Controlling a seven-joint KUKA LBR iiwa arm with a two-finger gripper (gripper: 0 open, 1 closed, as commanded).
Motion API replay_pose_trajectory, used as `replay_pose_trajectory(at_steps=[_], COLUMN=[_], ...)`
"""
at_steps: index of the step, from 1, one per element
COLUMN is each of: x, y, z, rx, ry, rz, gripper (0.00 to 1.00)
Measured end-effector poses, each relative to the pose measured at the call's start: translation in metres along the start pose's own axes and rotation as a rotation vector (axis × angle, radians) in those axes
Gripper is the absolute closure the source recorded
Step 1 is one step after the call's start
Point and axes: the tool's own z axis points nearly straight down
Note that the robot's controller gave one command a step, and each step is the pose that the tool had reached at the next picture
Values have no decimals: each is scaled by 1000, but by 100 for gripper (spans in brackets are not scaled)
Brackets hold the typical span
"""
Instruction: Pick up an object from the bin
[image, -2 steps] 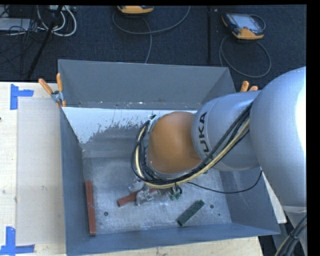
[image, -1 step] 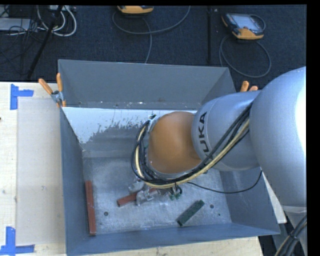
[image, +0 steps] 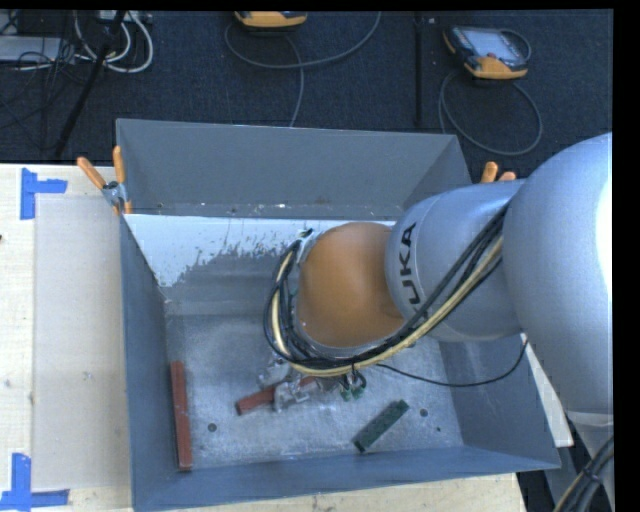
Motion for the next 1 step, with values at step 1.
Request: replay_pose_trajectory(at_steps=[1], x=[2], y=[0], z=[-18], rx=[1], ry=[11], rz=[1], gripper=[100])
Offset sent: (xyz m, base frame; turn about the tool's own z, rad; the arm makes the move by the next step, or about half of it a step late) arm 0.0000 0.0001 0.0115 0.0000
